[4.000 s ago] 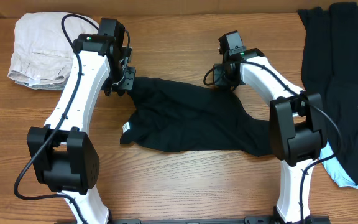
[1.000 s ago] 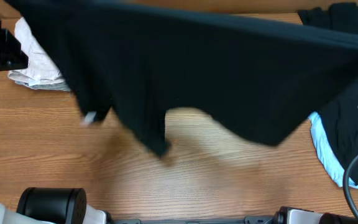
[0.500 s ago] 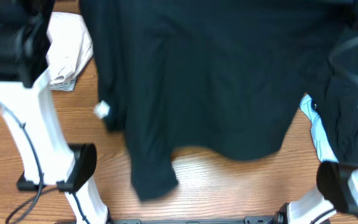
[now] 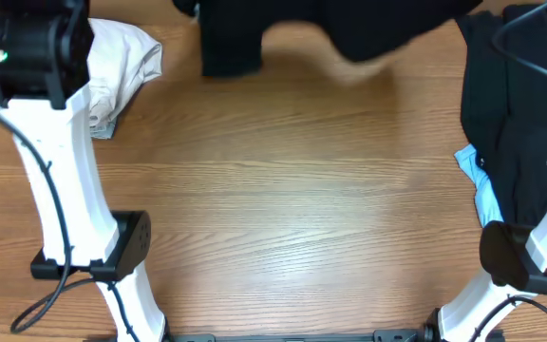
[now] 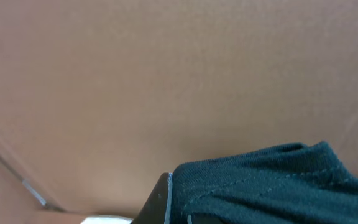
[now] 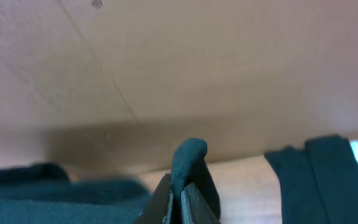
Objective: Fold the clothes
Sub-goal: 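Lay the black shirt flat on the table and release both grippers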
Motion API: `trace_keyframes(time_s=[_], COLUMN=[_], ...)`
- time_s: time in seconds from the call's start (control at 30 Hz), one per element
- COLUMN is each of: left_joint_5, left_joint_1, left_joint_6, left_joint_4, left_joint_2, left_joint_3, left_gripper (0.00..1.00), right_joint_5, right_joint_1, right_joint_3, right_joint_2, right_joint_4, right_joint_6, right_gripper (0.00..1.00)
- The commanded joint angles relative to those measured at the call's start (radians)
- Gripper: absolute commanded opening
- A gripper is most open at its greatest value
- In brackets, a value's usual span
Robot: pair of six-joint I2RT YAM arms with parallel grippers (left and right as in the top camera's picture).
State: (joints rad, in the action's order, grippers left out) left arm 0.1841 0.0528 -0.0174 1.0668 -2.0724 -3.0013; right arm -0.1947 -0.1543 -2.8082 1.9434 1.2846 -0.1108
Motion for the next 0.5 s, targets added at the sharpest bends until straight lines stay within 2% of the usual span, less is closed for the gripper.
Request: trace_keyframes(time_s=[0.0,0.13,0.33,0.47], left_joint_5=[0.098,0.049,-0.002,-0.029], left_joint_1=[-0.038,-0.04,-0.039,-0.04], left_joint_6=[0.01,-0.014,-0.096,-0.113], left_joint_4=[0.101,0.29,0.558,0.623], left_joint_2=[0.037,0.003,-0.1,-0.158], left_joint_3=[-0.008,0.047,0.174,0.259], left_gripper=[0.04,0.04,0.04,0.04], right_joint_5=[0.098,0.07,0.016,-0.018], right_joint_1=[-0.031,-0.031,-0.031,-0.031], right_joint_3=[0.054,0.178,0.462,0.578], right_joint_2=[0.019,0.069,0.095,0.095], right_joint_4=[0.039,0.09,0.111,0.129], right_joint_6=[0.014,0.014,0.014,0.014], right_gripper=[0.04,0.04,0.04,0.04])
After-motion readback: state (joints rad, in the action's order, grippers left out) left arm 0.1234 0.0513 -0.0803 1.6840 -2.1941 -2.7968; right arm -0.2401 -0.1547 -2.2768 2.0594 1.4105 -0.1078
